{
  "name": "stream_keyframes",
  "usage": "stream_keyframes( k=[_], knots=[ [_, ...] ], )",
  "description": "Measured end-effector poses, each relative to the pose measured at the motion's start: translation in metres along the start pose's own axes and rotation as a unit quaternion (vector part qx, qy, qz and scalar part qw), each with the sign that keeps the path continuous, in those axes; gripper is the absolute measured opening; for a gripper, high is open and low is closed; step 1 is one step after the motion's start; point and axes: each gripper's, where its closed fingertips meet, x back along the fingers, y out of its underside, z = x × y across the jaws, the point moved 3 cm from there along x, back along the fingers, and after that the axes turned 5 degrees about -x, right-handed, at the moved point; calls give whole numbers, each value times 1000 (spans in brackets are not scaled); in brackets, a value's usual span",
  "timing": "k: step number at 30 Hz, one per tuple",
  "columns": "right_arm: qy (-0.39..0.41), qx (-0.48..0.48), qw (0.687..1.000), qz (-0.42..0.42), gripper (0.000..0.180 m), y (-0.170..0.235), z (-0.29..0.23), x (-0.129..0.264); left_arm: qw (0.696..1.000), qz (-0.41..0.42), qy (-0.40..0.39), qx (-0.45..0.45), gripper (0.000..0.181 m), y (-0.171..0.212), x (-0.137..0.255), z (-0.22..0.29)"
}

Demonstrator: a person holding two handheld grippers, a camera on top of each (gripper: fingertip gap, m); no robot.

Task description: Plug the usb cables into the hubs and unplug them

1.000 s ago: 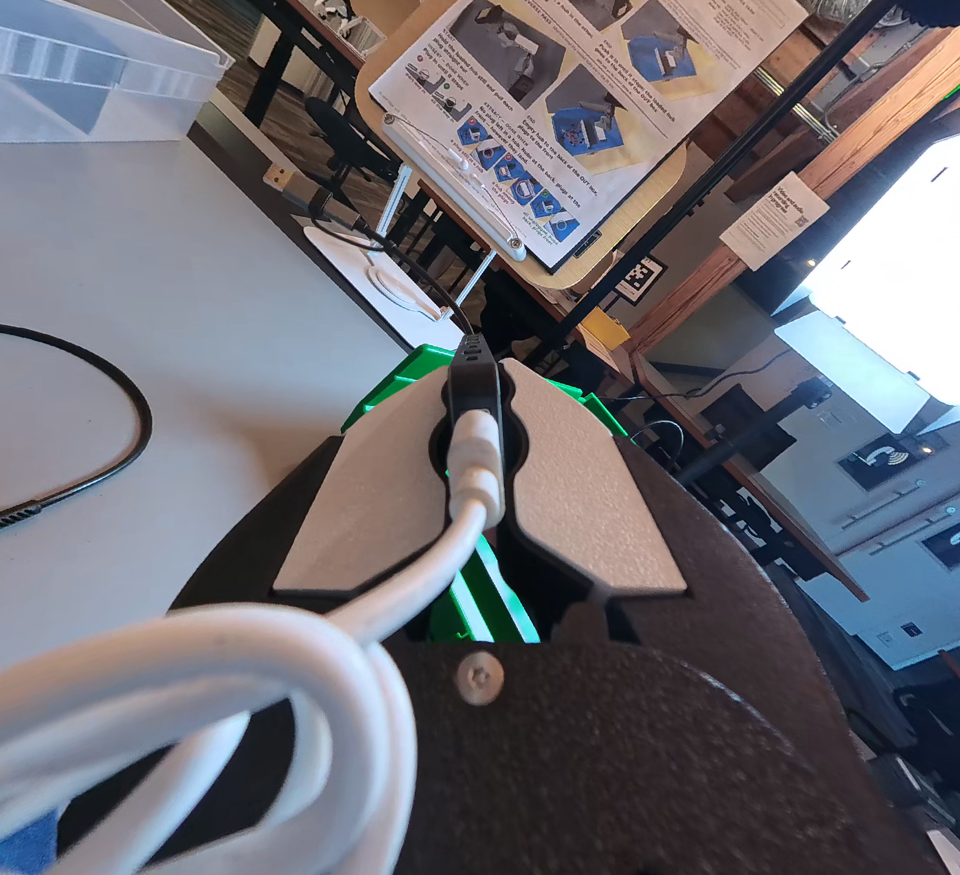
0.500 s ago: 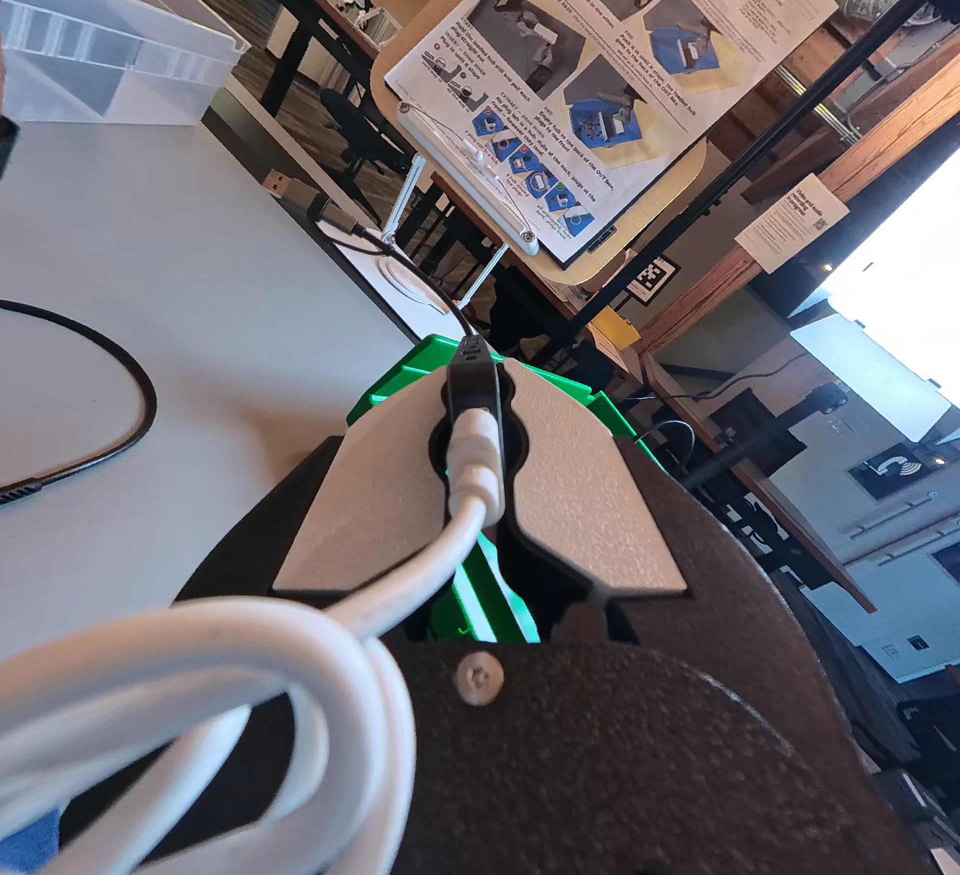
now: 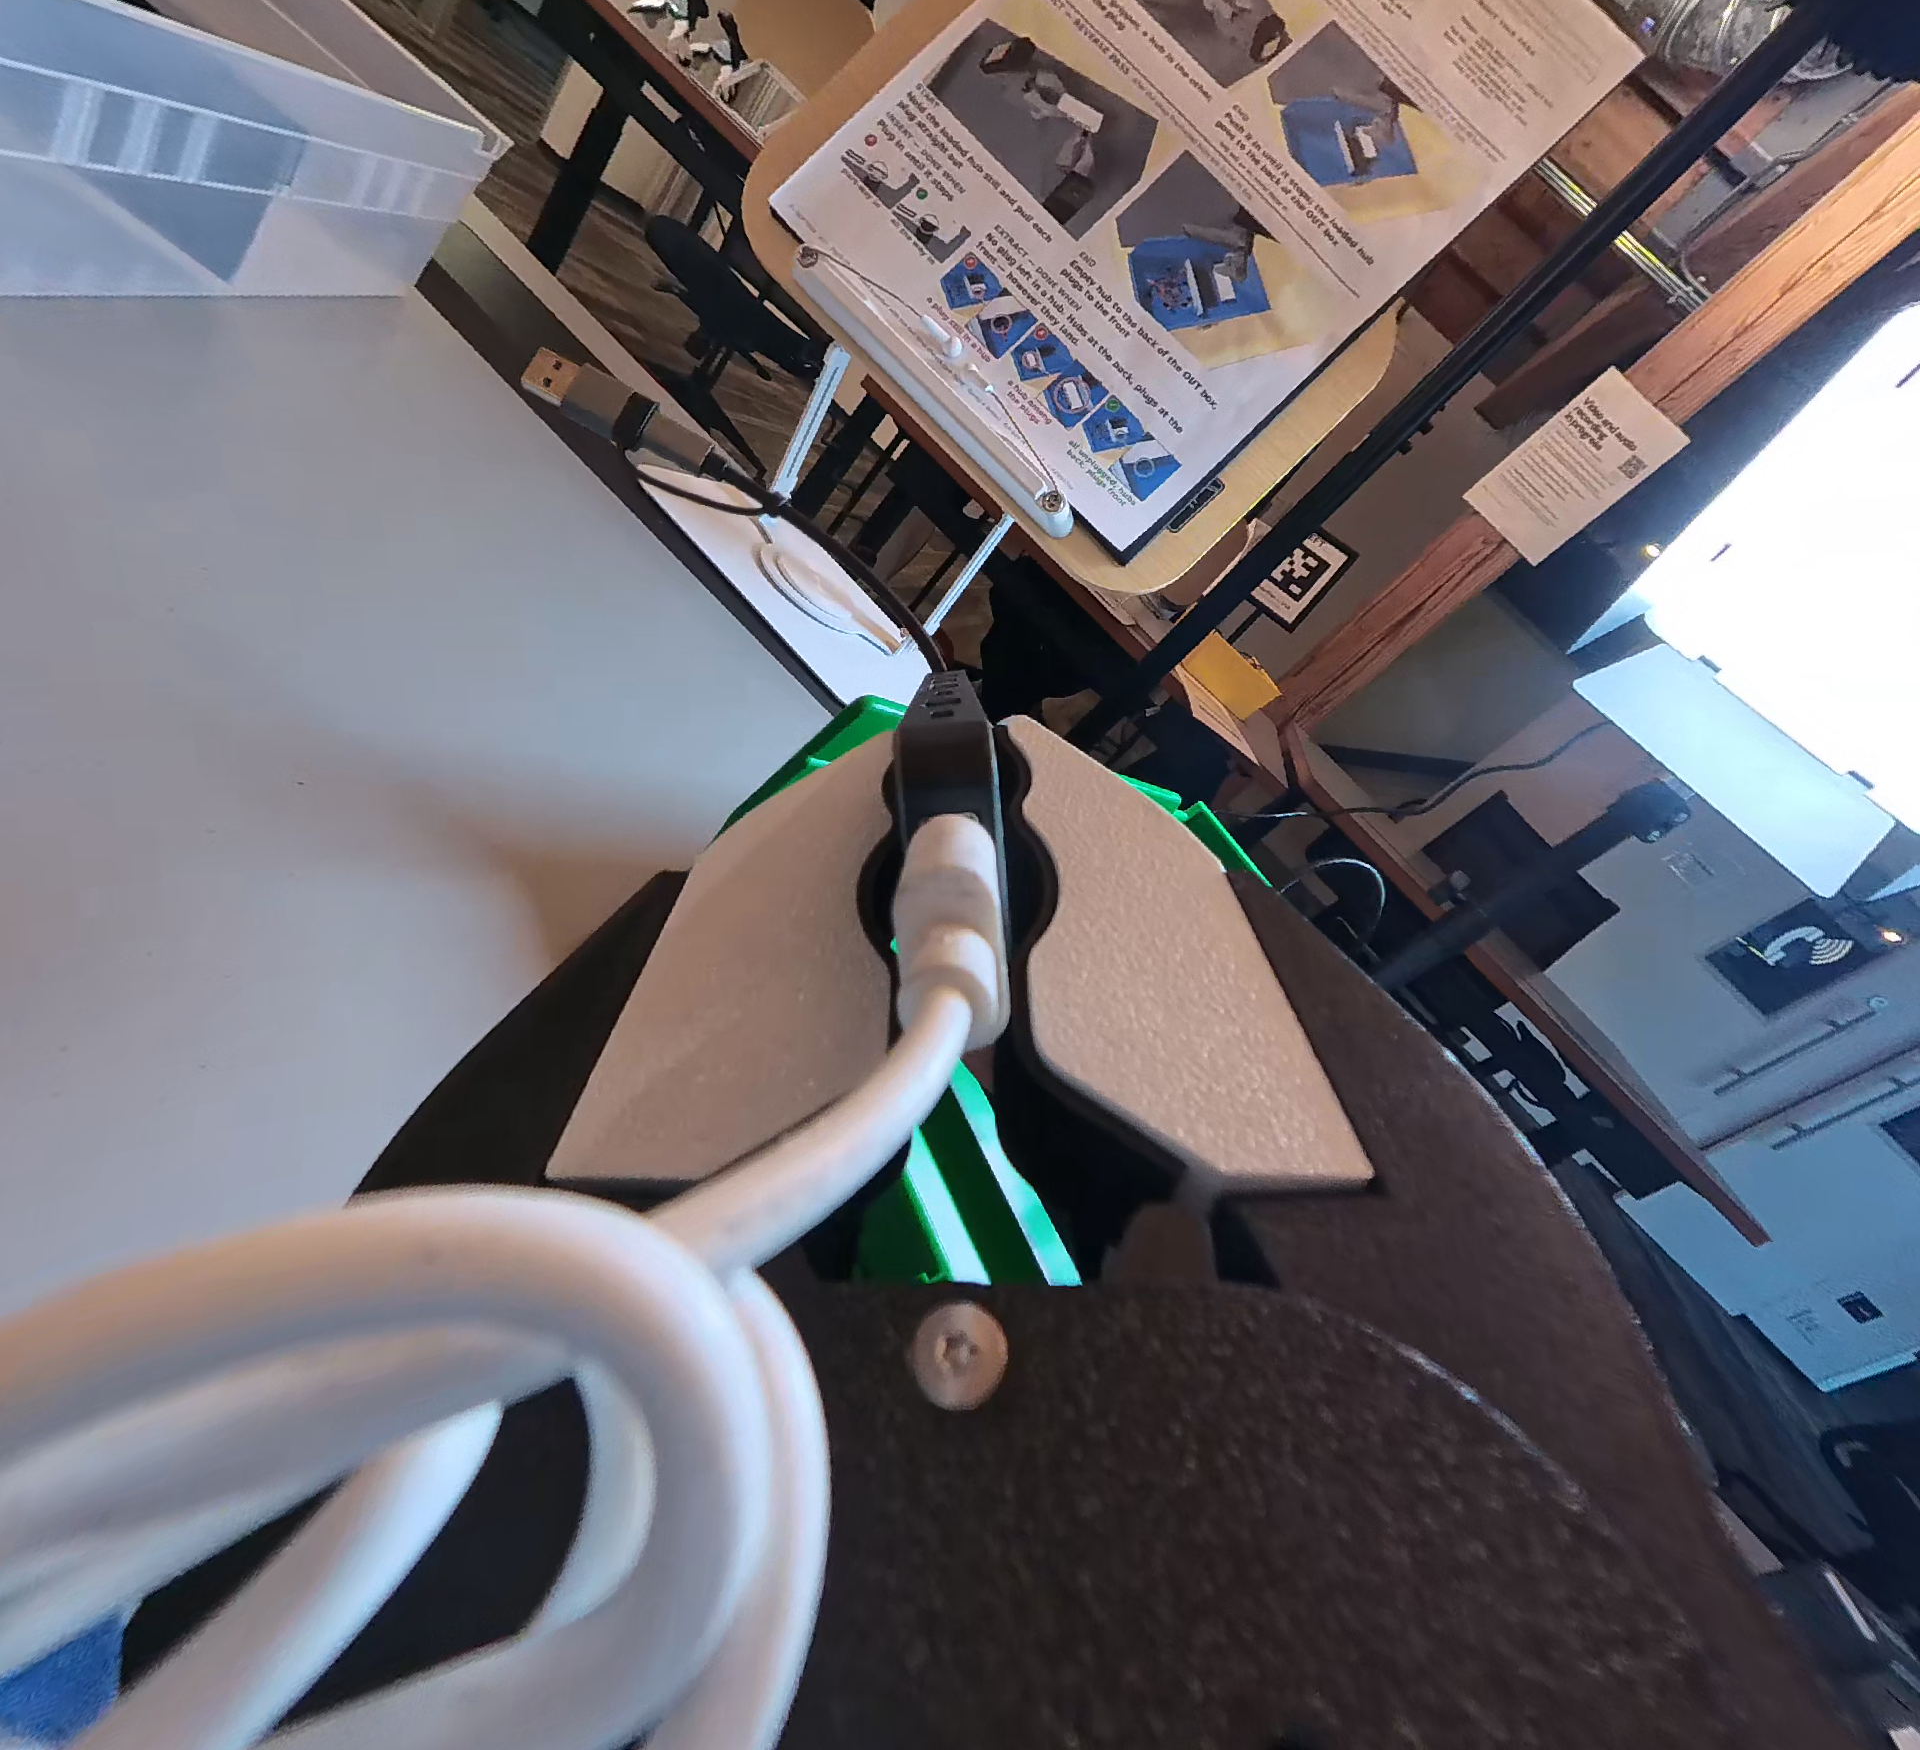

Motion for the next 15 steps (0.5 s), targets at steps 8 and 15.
stream_keyframes(
  k=[8,15],
  knots=[
    [1,-10,1000,5,13,0,1,1,983,27,-173,51,25,25,20,-63],
    [1,1,1000,26,13,-8,0,5,989,34,-118,78,16,25,-1,-68]
  ],
)
